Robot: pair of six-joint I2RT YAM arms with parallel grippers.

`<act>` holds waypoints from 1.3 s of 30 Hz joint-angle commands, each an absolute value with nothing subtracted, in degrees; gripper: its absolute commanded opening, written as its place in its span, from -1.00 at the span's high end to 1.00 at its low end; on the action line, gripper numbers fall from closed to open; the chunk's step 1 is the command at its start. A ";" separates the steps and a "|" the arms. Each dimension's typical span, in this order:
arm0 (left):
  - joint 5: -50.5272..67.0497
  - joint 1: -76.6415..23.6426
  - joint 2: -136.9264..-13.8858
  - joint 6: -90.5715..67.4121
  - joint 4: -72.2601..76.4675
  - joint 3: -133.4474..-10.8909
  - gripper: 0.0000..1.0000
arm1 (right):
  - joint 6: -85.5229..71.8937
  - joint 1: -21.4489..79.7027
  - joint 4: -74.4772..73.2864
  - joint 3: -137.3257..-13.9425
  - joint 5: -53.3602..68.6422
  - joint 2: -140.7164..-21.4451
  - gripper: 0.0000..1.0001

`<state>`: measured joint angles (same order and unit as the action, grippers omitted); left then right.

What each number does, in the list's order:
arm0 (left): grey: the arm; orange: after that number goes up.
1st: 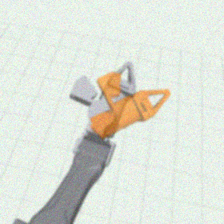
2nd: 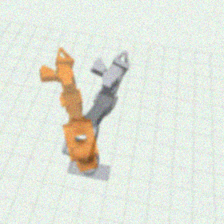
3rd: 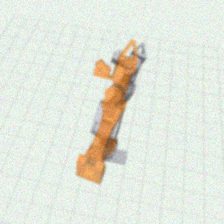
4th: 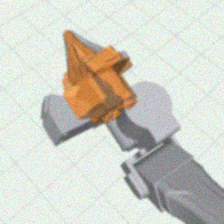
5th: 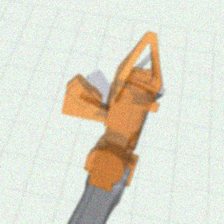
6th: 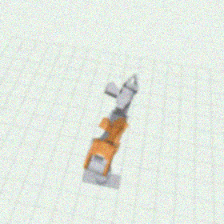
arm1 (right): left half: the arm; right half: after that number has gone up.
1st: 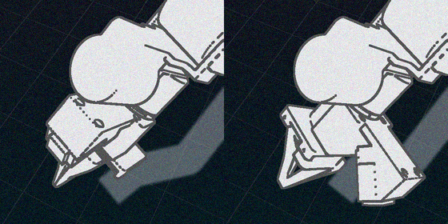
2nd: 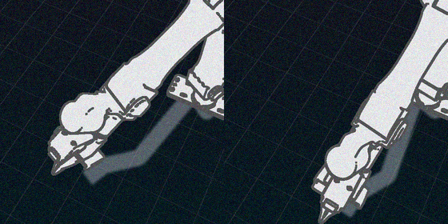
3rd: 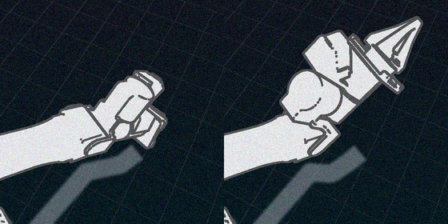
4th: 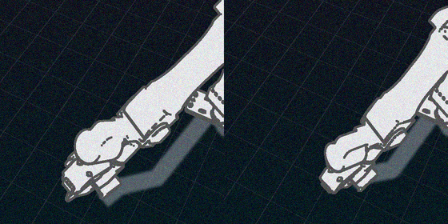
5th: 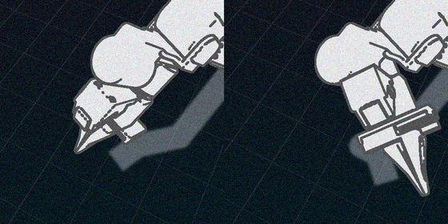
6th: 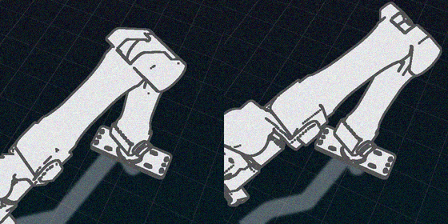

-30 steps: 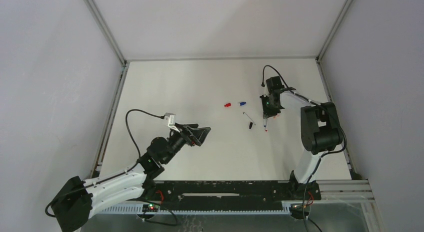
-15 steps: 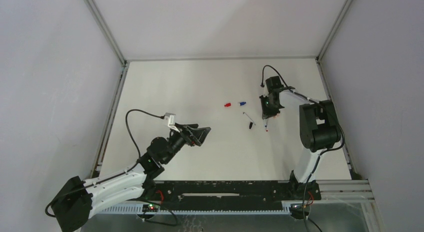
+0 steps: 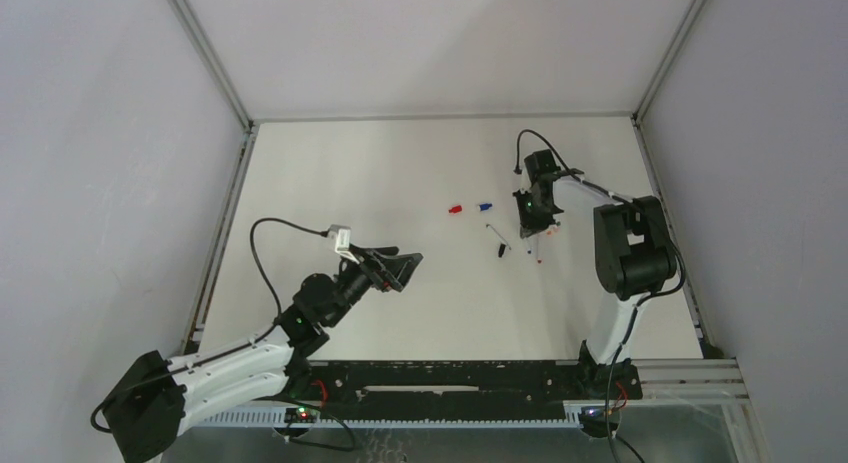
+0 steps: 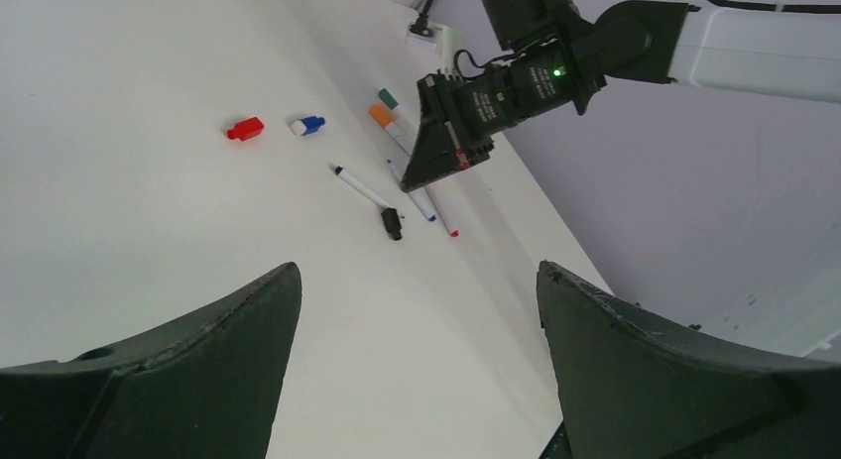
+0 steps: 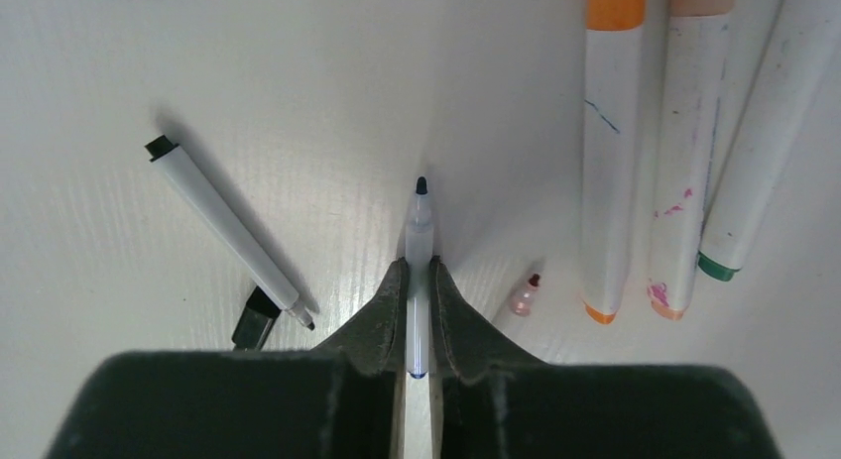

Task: Insert the pens into the pen caps
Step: Pick up the pen from the center of the board.

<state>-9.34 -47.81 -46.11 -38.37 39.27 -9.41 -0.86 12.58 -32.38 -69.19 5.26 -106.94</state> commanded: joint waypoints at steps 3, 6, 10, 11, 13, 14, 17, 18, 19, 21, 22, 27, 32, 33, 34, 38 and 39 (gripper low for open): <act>-5.33 -47.53 -49.62 -42.73 47.55 -9.91 -0.87 | -0.18 13.46 -33.90 -70.58 7.31 -106.44 0.96; -2.92 -47.49 -52.91 -44.92 52.08 -10.25 -0.86 | -0.18 12.96 -33.18 -70.58 9.30 -103.77 1.00; -0.47 -47.53 -57.88 -47.46 58.31 -10.96 -0.85 | -0.18 12.21 -32.34 -70.22 12.60 -99.80 1.00; 0.70 -47.55 -59.07 -48.01 59.63 -11.10 -0.84 | 1.04 11.91 -32.27 -70.08 14.03 -98.80 1.00; 2.08 -47.55 -61.43 -49.07 61.85 -11.65 -0.83 | 1.91 11.11 -32.36 -69.89 17.26 -97.50 1.00; 2.51 -47.48 -62.36 -49.45 62.86 -11.97 -0.83 | 2.26 10.69 -32.57 -69.81 18.75 -97.07 1.00; 3.67 -47.54 -64.58 -50.33 64.86 -12.54 -0.81 | 3.13 9.43 -32.97 -69.79 22.18 -96.50 1.00; 3.89 -47.56 -65.28 -50.62 65.39 -12.62 -0.81 | 3.80 9.12 -33.27 -69.83 23.56 -96.50 1.00; 4.09 -47.53 -65.87 -50.89 65.83 -12.72 -0.81 | 4.61 8.67 -33.63 -69.79 25.39 -96.50 1.00; 4.61 -47.50 -66.97 -51.42 66.93 -12.97 -0.79 | 5.88 7.92 -34.40 -69.79 29.33 -96.43 1.00; 4.88 -47.49 -67.50 -51.64 67.37 -13.04 -0.78 | 6.92 7.65 -34.73 -69.79 32.06 -96.31 1.00; 5.77 -47.56 -70.40 -52.97 70.00 -13.40 -0.75 | 11.49 6.67 -37.20 -69.79 42.25 -94.20 1.00; 7.03 -47.71 -74.48 -54.16 73.45 -14.64 -0.64 | 17.62 6.27 -40.64 -69.78 55.86 -92.22 1.00; 6.99 -47.83 -75.49 -54.22 73.84 -15.02 -0.60 | 18.98 6.39 -41.27 -69.77 58.08 -91.87 1.00; 6.62 -47.91 -76.61 -54.35 74.31 -15.52 -0.59 | 20.11 6.60 -41.83 -69.74 59.88 -91.48 1.00; 5.58 -47.91 -81.41 -55.65 79.68 -16.94 -0.44 | 25.31 7.97 -44.39 -69.65 65.38 -89.56 1.00; 5.38 -47.86 -82.36 -56.31 80.27 -17.63 -0.41 | 26.56 8.48 -45.10 -69.61 66.32 -89.06 1.00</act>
<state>5.74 -47.83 -79.15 -54.28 72.77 -13.58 18.76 6.90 -41.41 -69.28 56.64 -92.38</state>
